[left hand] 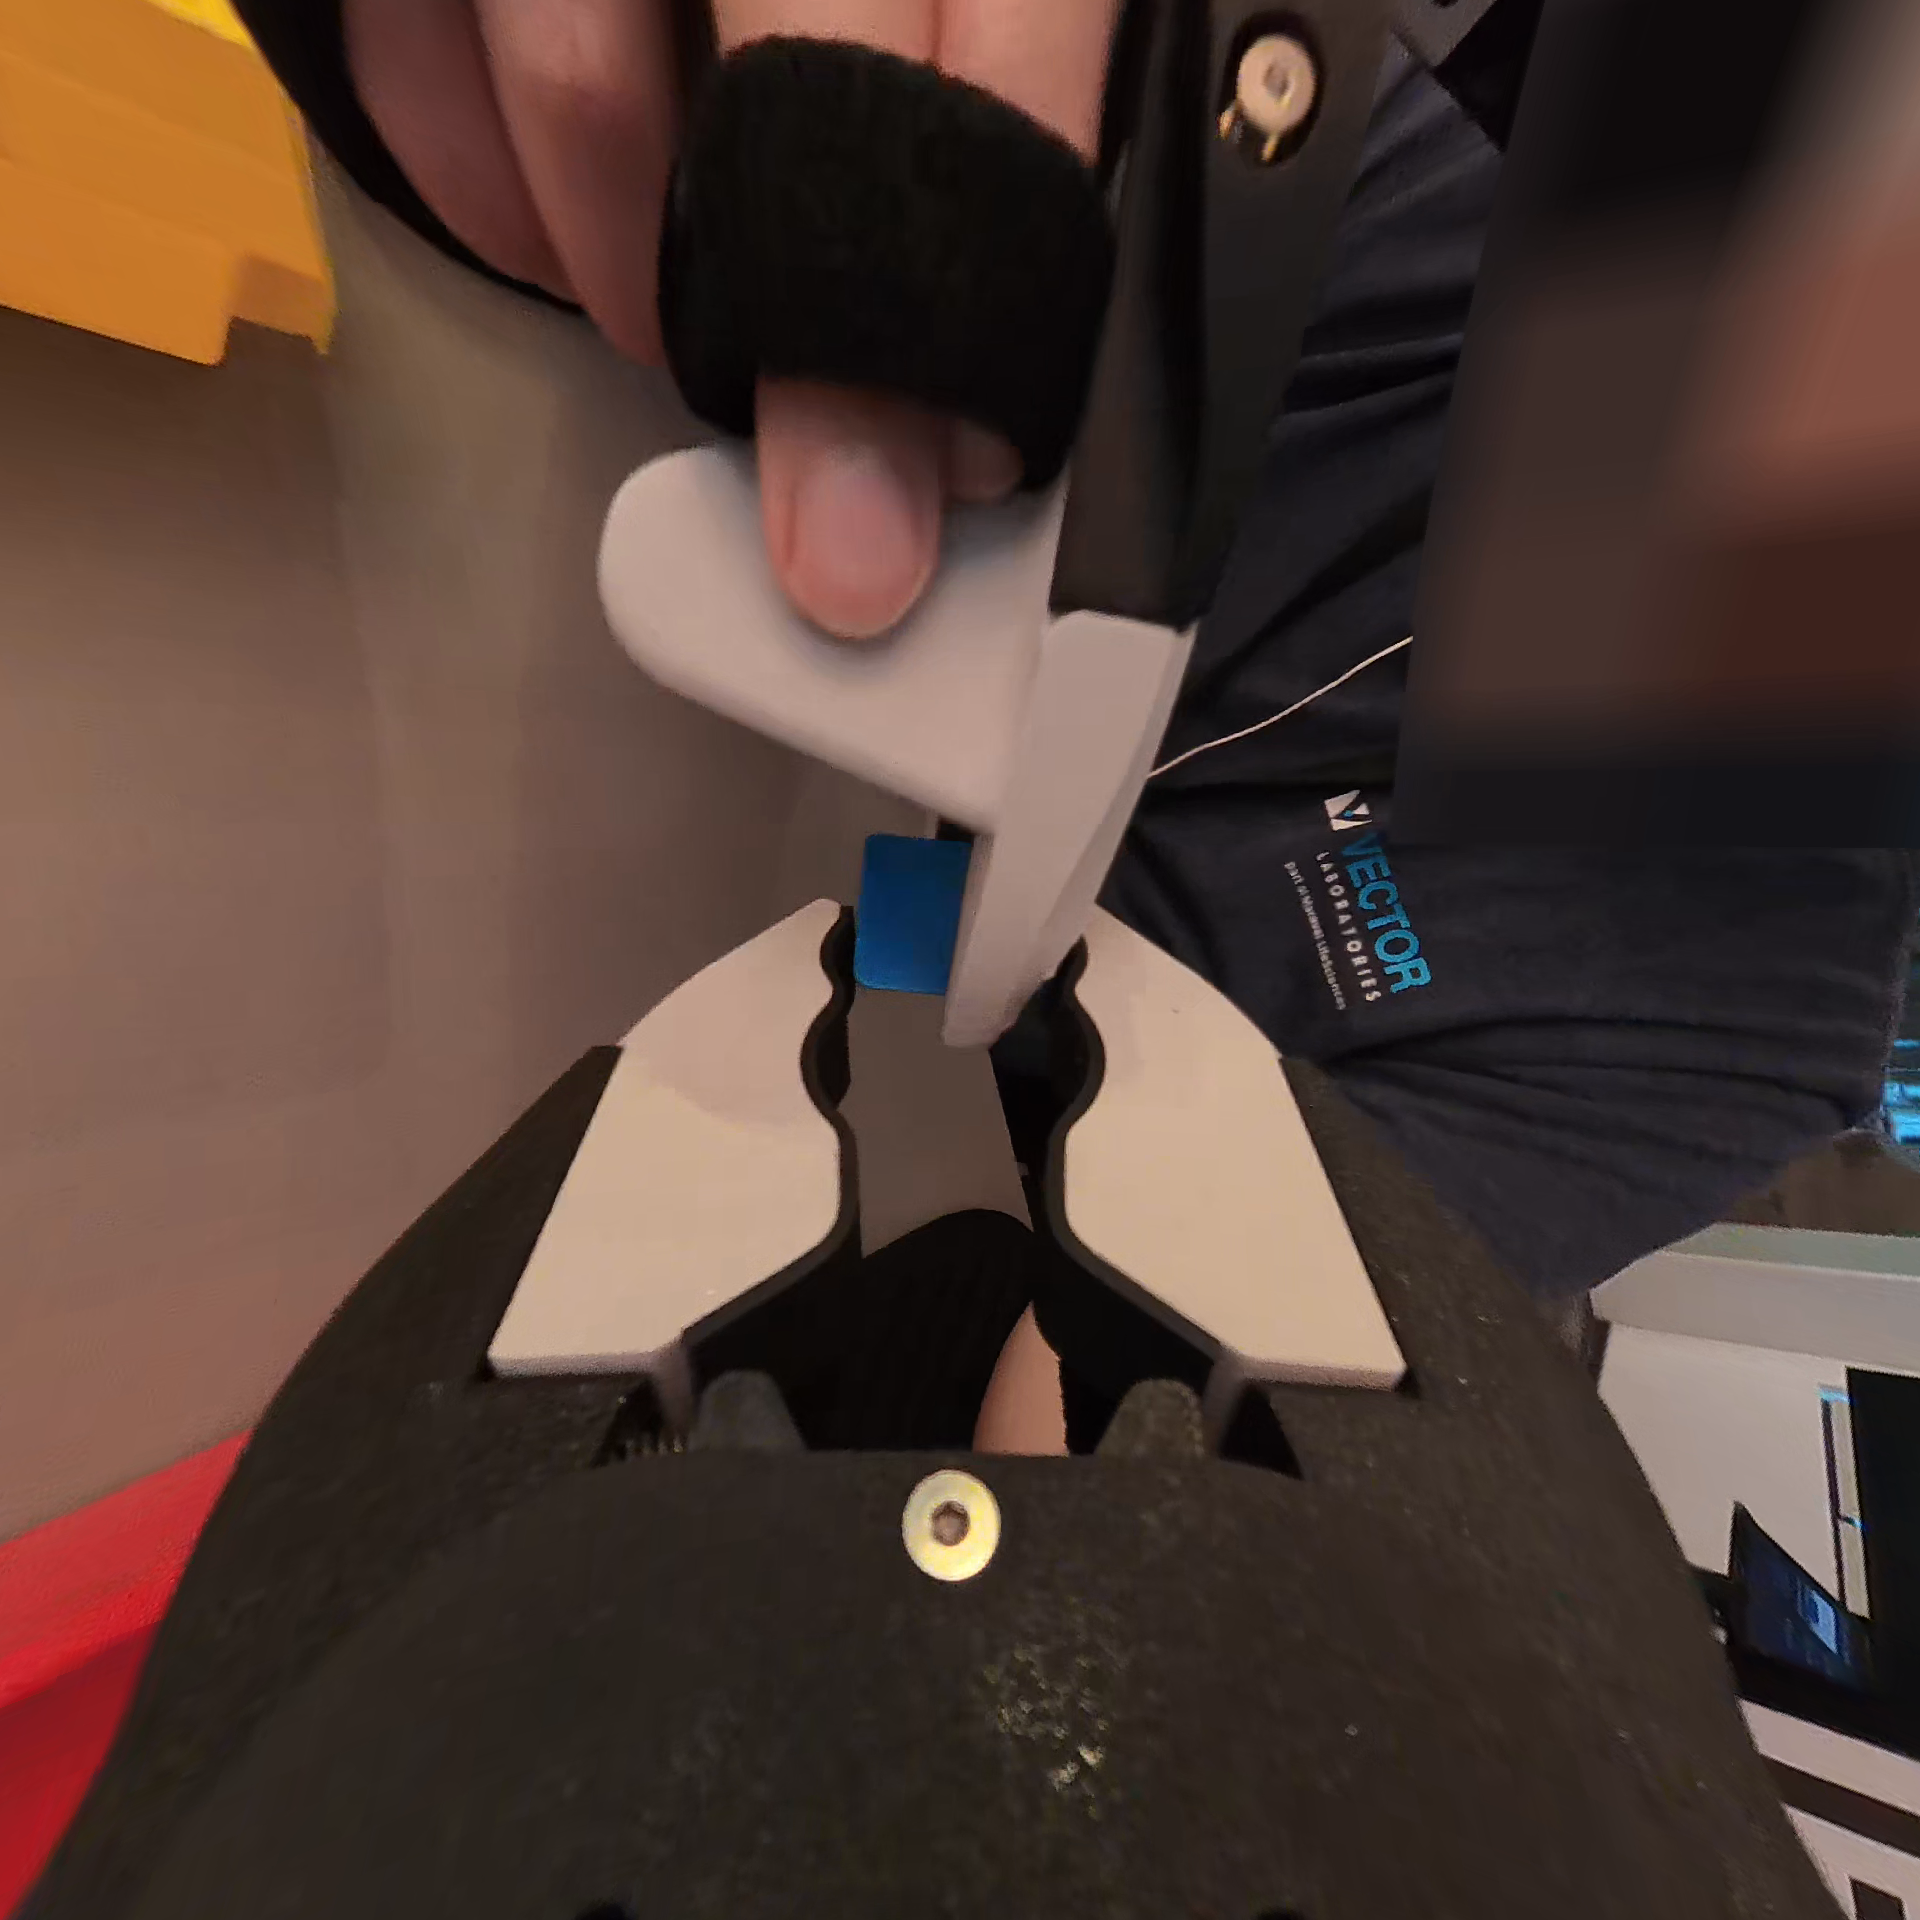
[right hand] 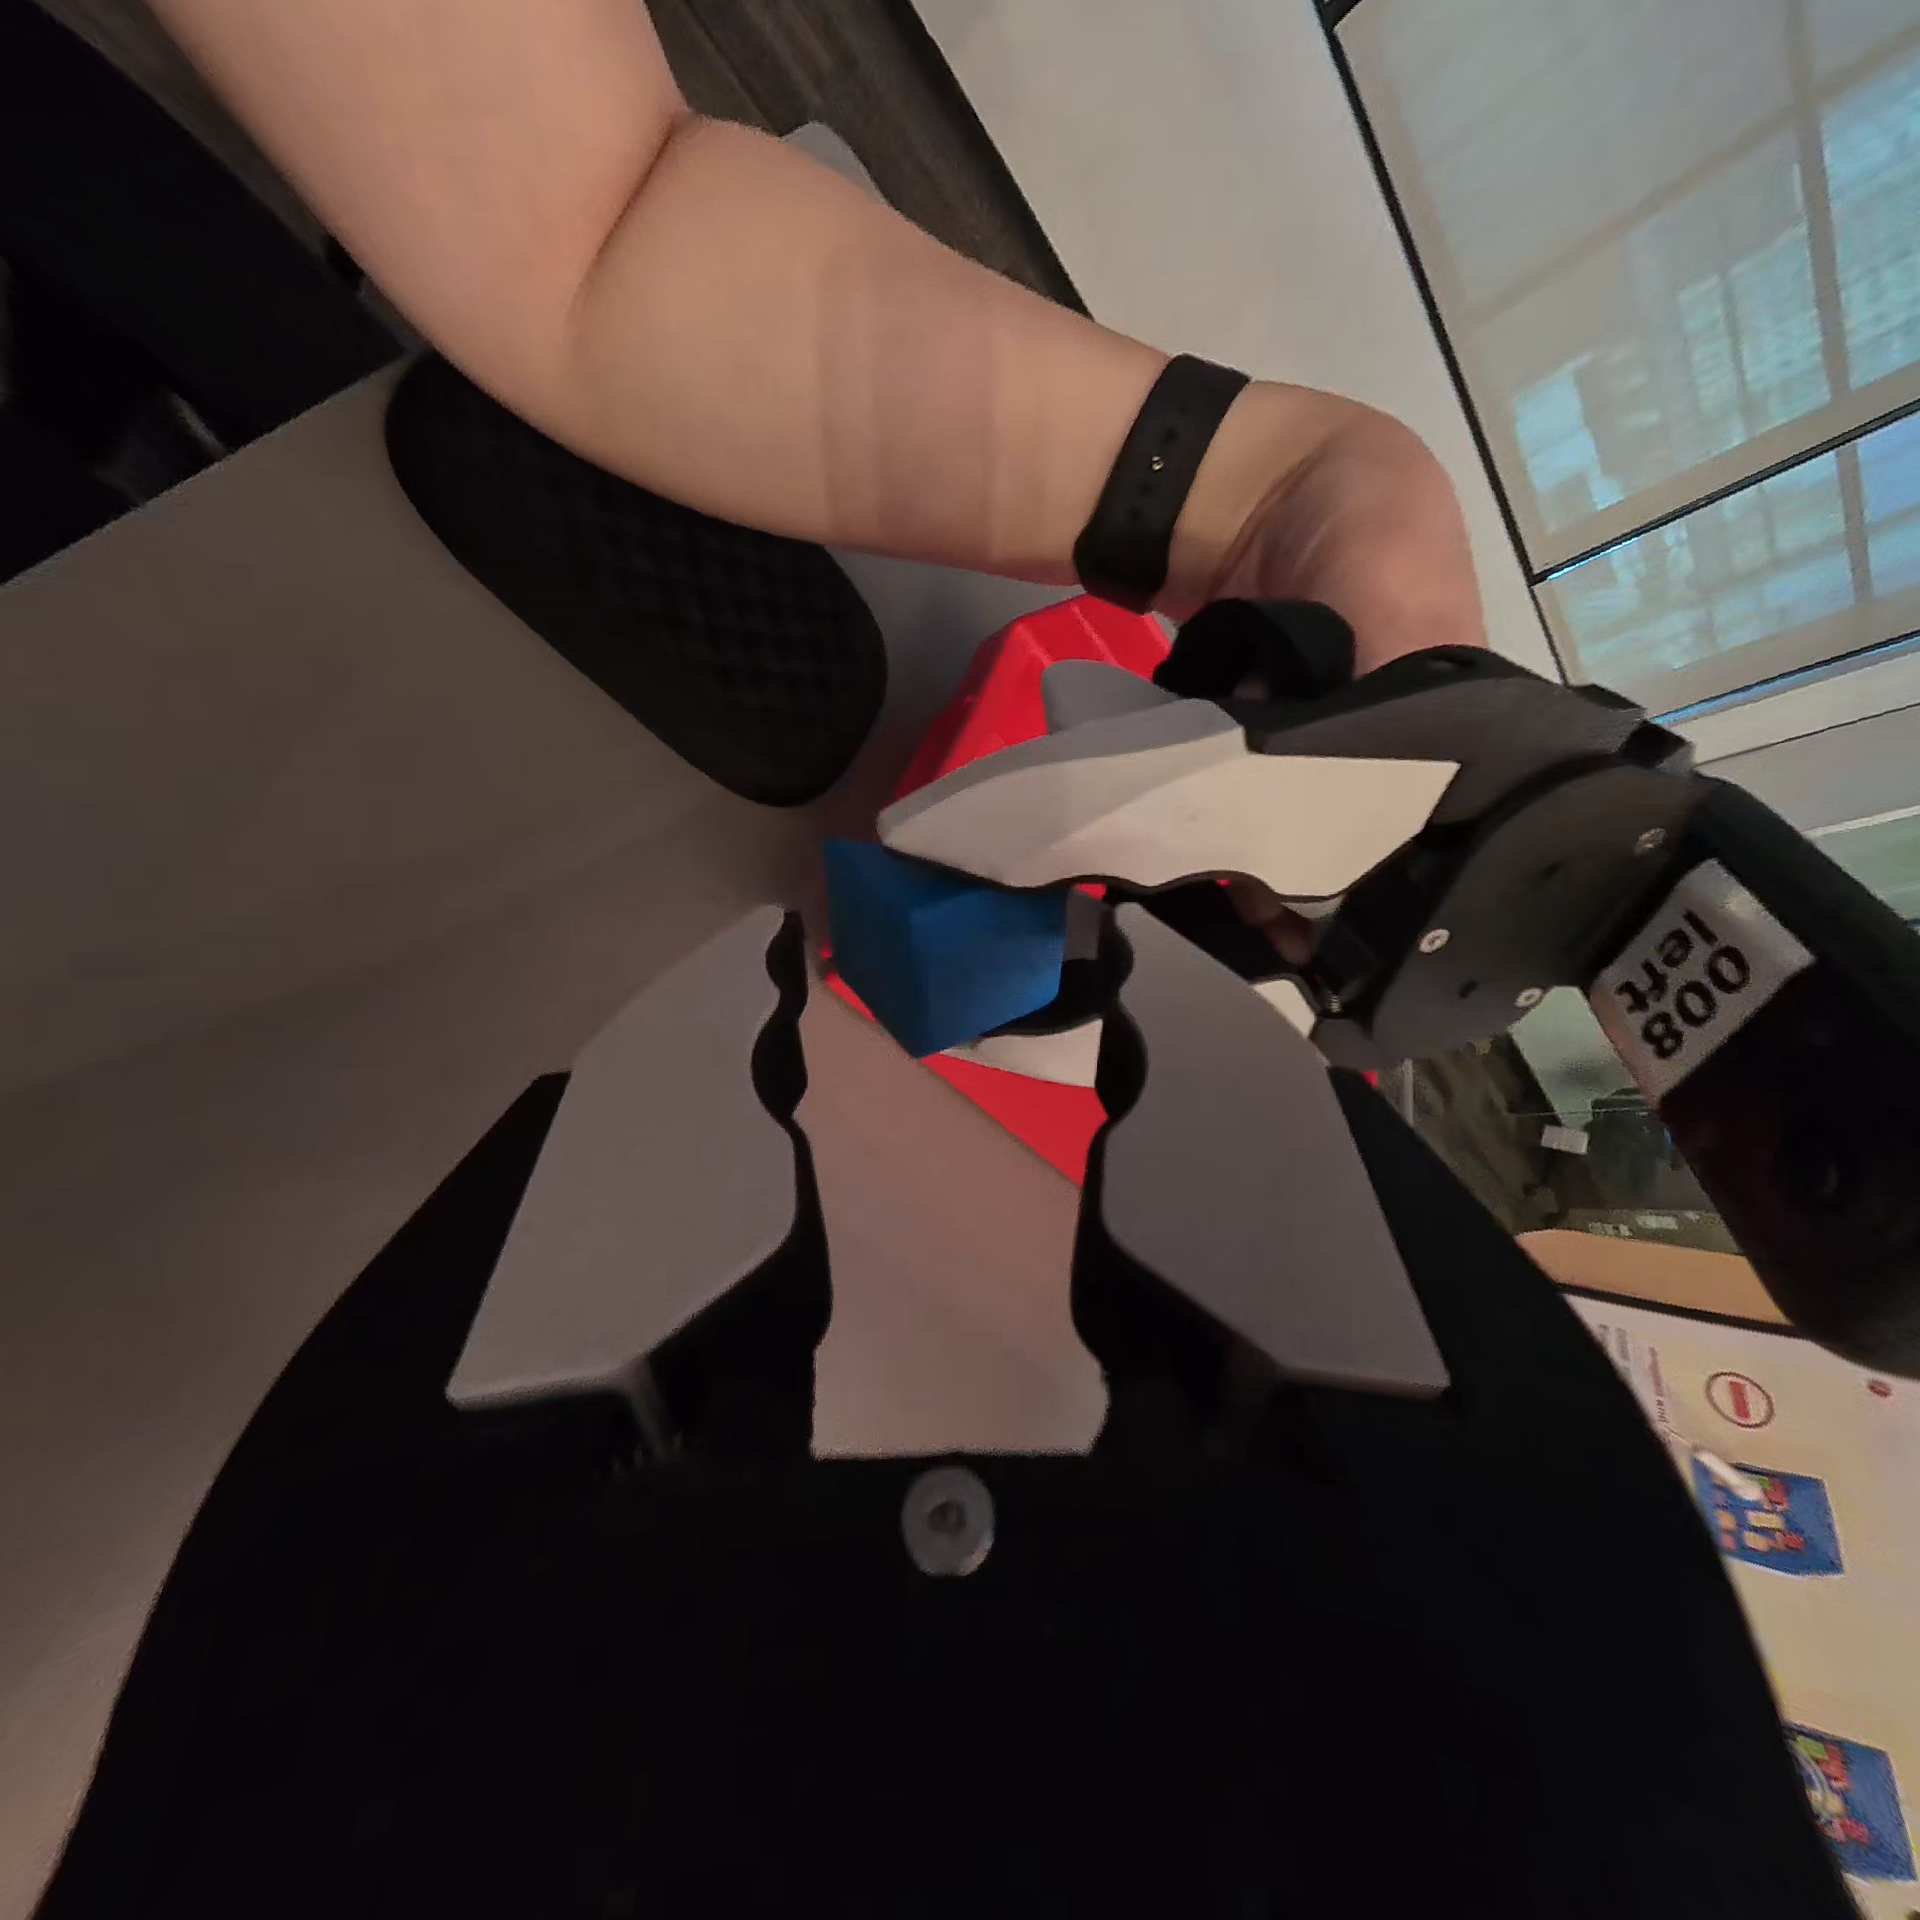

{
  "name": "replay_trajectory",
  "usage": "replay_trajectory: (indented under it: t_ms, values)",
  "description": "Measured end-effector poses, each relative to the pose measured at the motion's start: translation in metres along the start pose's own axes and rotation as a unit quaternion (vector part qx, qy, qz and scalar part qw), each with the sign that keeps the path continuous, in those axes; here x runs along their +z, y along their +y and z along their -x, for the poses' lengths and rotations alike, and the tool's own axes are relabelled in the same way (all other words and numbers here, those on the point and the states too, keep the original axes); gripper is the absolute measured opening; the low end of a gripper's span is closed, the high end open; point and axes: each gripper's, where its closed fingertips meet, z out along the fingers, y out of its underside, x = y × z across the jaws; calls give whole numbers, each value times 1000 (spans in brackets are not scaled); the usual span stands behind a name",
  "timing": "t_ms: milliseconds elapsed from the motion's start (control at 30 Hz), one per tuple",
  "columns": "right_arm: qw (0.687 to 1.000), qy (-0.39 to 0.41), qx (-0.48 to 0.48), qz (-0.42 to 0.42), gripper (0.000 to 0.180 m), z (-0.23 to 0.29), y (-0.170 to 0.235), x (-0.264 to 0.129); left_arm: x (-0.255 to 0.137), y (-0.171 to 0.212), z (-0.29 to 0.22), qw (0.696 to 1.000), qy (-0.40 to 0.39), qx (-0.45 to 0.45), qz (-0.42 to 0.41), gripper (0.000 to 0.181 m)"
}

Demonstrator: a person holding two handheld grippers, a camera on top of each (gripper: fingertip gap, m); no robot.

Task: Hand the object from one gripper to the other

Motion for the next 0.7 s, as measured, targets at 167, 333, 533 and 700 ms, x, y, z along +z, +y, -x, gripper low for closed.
replay_trajectory:
  t_ms: [167, 333, 533, 700]
  values:
    - [1000, -23, 11, -6, 44, 6, 2, 1, 7, -5, -1, 1000, 18, 4, 5, 35]
    - [999, -37, 23, -5, 39, 8, 3, -3, 10, -4, 1, 1000, 16, 4, 13, 35]
    - [999, -30, 25, -1, 38, 5, 4, -4, 7, -6, 1, 1000, 22, -4, 1, 35]
    - [999, -37, 24, 3, 37, 8, 8, -1, 10, -8, 5, 1000, 11, -6, 7, 35]
